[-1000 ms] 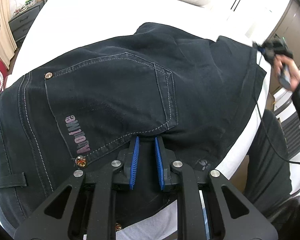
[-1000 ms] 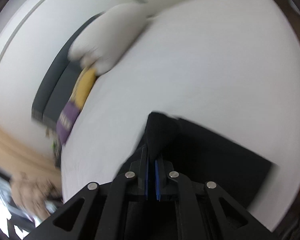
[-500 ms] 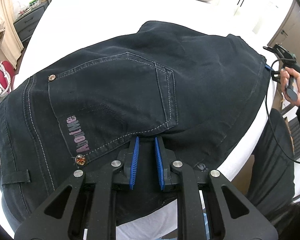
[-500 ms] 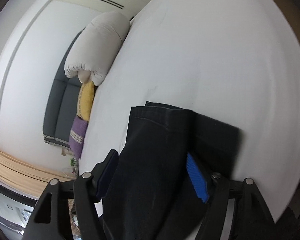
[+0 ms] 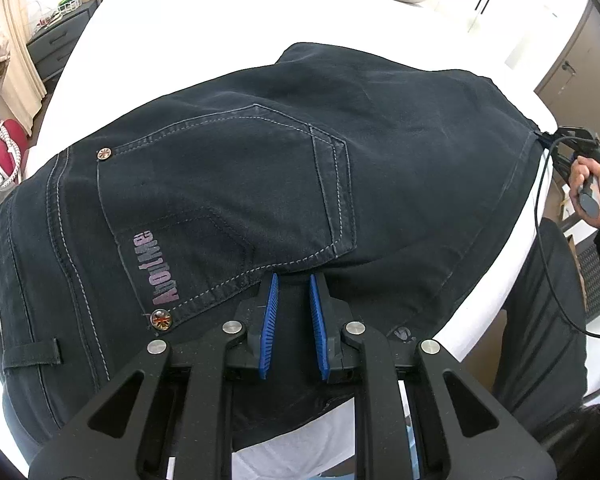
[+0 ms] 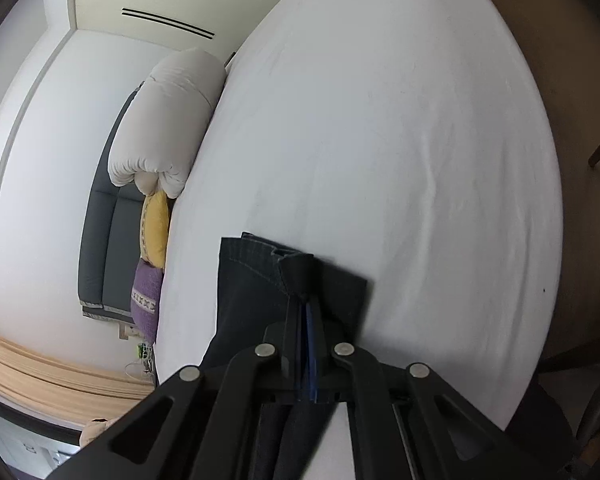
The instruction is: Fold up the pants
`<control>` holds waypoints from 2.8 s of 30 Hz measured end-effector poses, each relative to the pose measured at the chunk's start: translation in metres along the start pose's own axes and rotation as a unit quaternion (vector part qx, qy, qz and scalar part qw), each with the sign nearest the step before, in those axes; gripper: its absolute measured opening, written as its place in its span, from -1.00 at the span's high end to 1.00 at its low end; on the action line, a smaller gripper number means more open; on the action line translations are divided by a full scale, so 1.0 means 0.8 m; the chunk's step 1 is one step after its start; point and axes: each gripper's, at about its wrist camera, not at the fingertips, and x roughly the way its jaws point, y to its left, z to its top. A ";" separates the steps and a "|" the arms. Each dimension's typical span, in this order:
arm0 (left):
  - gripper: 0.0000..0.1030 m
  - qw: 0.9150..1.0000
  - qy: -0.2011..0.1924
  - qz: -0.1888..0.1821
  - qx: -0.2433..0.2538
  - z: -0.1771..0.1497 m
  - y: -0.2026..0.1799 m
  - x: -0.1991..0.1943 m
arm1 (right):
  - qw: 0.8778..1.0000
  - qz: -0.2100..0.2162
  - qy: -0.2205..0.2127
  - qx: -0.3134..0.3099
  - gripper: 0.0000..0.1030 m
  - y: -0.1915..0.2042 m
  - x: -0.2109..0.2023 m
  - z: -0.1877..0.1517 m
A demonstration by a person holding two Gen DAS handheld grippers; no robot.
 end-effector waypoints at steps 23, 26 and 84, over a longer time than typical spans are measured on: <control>0.69 1.000 -0.002 -0.011 -0.002 -0.001 0.008 -0.014 | 1.000 -0.009 -0.005 0.030 1.00 -0.048 -0.041 0.013; 0.69 1.000 -0.009 -0.013 -0.007 -0.004 0.011 -0.016 | 0.999 -0.003 0.002 0.033 0.72 -0.044 -0.047 0.008; 0.69 0.997 -0.044 -0.040 -0.045 -0.019 0.033 -0.021 | 0.899 0.101 0.421 -0.061 0.19 0.097 0.050 -0.342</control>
